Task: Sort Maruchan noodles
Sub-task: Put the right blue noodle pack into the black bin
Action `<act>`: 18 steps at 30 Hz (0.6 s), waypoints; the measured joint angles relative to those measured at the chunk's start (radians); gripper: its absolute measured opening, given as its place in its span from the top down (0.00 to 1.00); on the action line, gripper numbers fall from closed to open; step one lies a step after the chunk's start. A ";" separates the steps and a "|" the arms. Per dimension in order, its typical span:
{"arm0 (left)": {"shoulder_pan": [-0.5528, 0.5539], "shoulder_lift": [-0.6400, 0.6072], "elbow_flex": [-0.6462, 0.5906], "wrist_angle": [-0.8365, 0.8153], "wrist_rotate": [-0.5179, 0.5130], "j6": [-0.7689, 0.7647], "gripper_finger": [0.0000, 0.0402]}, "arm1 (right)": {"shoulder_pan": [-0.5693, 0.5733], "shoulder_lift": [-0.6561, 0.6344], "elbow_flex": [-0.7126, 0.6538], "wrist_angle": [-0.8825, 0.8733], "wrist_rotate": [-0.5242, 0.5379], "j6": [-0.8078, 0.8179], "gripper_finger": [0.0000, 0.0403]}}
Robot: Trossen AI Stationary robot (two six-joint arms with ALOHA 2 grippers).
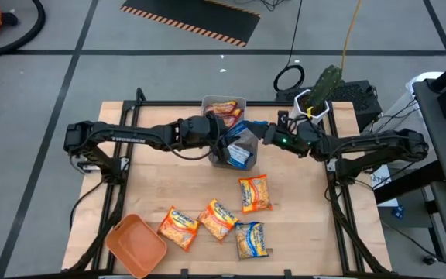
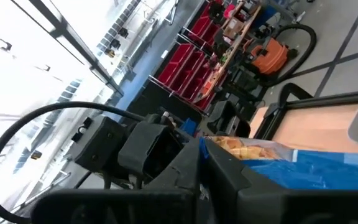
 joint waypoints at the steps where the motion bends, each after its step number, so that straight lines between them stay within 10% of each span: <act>1: 0.000 0.000 0.000 -0.003 0.000 0.000 0.68 | -0.007 -0.006 0.000 -0.006 -0.006 -0.001 0.93; 18: 0.003 0.000 0.000 -0.114 -0.057 0.399 0.69 | -0.255 -0.253 0.000 -0.337 -0.237 -0.073 0.67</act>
